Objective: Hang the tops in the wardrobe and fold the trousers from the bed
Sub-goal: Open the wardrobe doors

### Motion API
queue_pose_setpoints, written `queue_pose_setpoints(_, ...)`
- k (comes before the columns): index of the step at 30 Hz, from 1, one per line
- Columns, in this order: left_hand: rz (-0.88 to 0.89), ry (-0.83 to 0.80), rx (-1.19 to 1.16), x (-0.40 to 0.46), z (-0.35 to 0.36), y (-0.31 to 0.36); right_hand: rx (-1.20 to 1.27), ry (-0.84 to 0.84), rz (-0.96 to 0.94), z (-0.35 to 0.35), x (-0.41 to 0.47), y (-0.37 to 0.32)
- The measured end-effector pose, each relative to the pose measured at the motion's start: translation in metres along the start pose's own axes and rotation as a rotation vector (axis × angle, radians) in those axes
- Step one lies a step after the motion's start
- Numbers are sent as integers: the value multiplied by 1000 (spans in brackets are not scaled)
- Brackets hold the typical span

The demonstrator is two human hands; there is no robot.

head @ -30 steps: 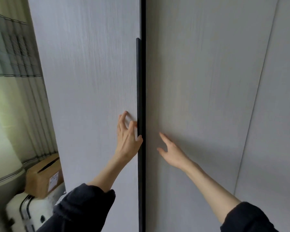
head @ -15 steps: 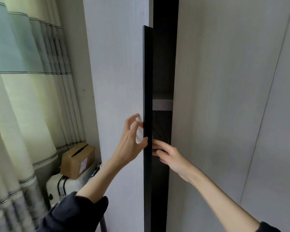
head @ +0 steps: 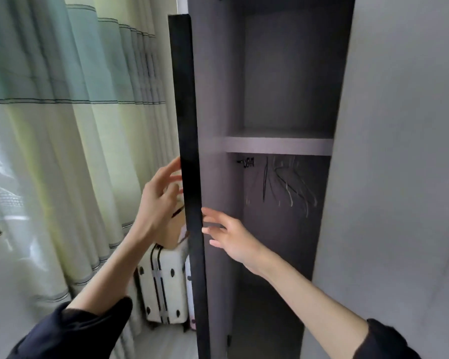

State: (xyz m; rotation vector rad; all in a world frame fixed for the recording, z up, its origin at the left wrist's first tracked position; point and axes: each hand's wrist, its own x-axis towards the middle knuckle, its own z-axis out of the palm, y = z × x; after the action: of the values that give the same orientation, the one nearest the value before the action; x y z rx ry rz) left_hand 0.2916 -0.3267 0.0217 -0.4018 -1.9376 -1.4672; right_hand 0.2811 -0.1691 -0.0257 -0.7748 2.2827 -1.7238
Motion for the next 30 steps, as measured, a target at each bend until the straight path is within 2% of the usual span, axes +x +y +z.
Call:
queue_pose_setpoints(5, -137, -53, -61, 7, -45, -1, 72, -50, 39, 38, 30, -13)
queue_pose_setpoints(10, -188, -19, -136, 1, -63, -10, 57, -135, 35, 56, 45, -20)
queue_pose_setpoints(12, -129, 79, -92, -6, -60, -11, 49, -140, 24, 52, 44, -19)
queue_pose_setpoints(14, 11, 251, 77, -12, -52, -12, 22, -116, 13, 39, 42, -13)
queue_pose_setpoints(16, 127, 297, 150, -16, -39, -10, -15, -62, 4, 20, 39, -6)
queue_pose_setpoints(18, 159, 180, 162, -12, -15, -11, -45, 22, 11, -8, 36, 5)
queue_pose_setpoints(22, 103, -34, 191, 3, 49, -22, -188, 199, -7, -81, 25, 28)
queue_pose_setpoints(27, 44, -205, 126, 31, 151, -45, -635, 450, -45, -192, 12, 62)
queue_pose_setpoints(30, 19, -309, 99, 52, 217, -58, -947, 541, 11, -256, 11, 78)
